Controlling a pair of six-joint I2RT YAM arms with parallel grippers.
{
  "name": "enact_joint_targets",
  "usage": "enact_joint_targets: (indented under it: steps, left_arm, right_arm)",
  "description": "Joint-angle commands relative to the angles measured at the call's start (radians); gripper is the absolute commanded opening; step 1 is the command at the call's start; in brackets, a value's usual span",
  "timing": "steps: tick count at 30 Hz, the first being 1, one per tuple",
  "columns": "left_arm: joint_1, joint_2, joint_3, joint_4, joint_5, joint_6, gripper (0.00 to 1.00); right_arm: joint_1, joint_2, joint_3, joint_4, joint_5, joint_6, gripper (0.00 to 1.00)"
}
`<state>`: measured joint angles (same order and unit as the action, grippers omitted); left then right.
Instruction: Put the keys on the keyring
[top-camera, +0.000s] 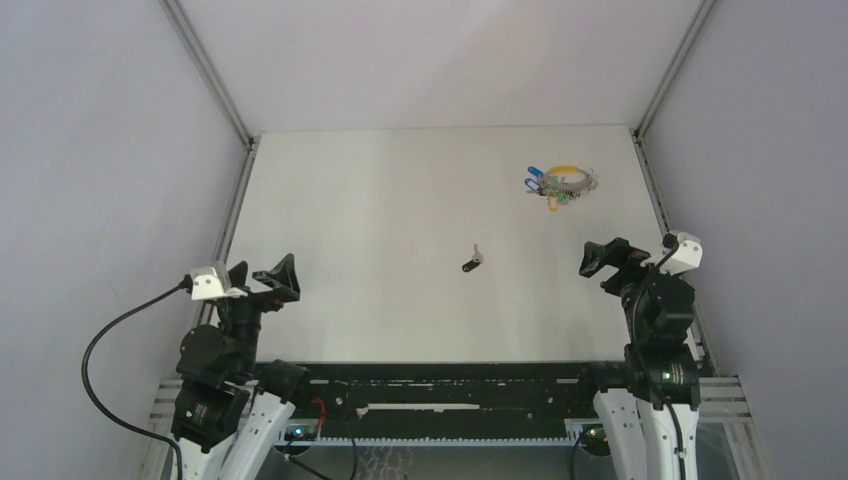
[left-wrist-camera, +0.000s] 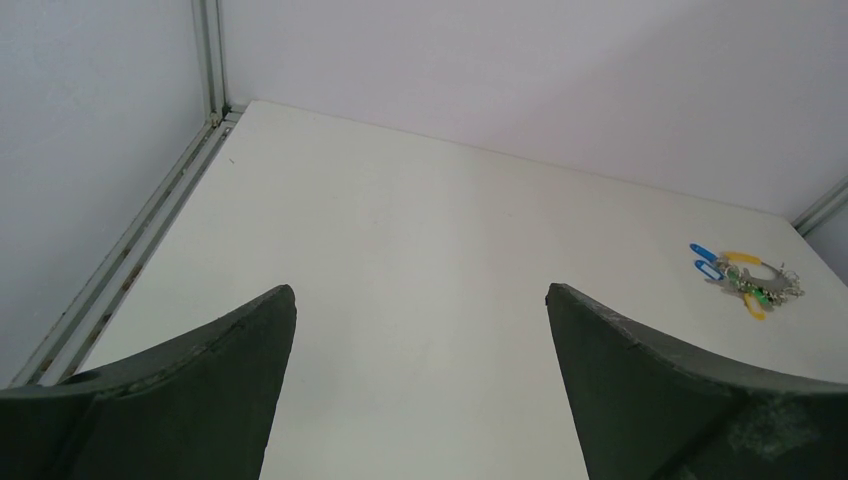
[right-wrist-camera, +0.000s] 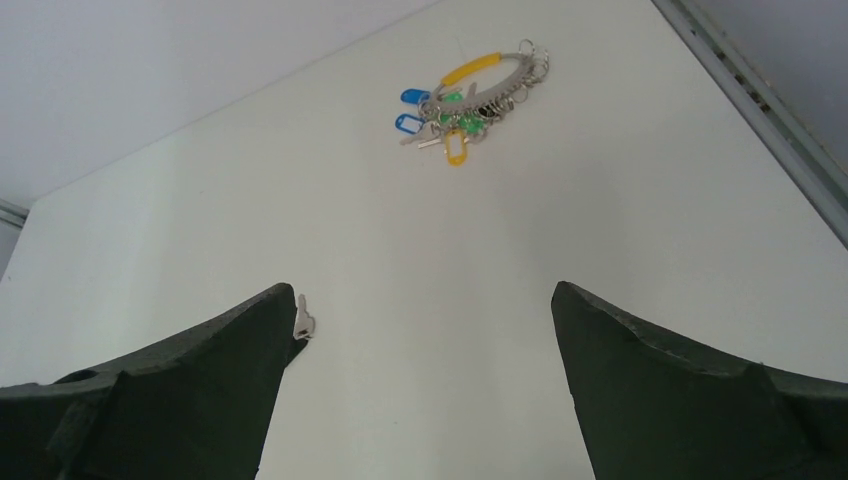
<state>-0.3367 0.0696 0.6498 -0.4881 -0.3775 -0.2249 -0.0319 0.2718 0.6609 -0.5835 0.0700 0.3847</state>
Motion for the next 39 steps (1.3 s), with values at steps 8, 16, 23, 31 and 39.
enact_joint_targets:
  steps: [8,16,23,31,39]
  left_arm:
    - [0.009,-0.010,-0.018,0.034,0.058,0.025,1.00]
    - [0.009,-0.012,-0.021,0.032,0.046,0.027,1.00]
    - [0.009,-0.003,-0.022,0.032,0.047,0.030,1.00]
    - [0.009,0.066,-0.018,0.037,0.054,0.040,1.00]
    - [0.021,0.130,-0.012,0.043,0.055,0.045,1.00]
  right_arm:
    - [-0.038,0.412,0.052,0.168,-0.027,0.164,0.98]
    - [-0.129,0.790,0.050,0.479,-0.064,0.293,0.86]
    - [-0.184,1.201,0.189,0.658,-0.105,0.368,0.75]
    - [-0.221,1.523,0.378,0.774,-0.169,0.470,0.58]
    - [-0.223,1.720,0.542,0.781,-0.214,0.531,0.51]
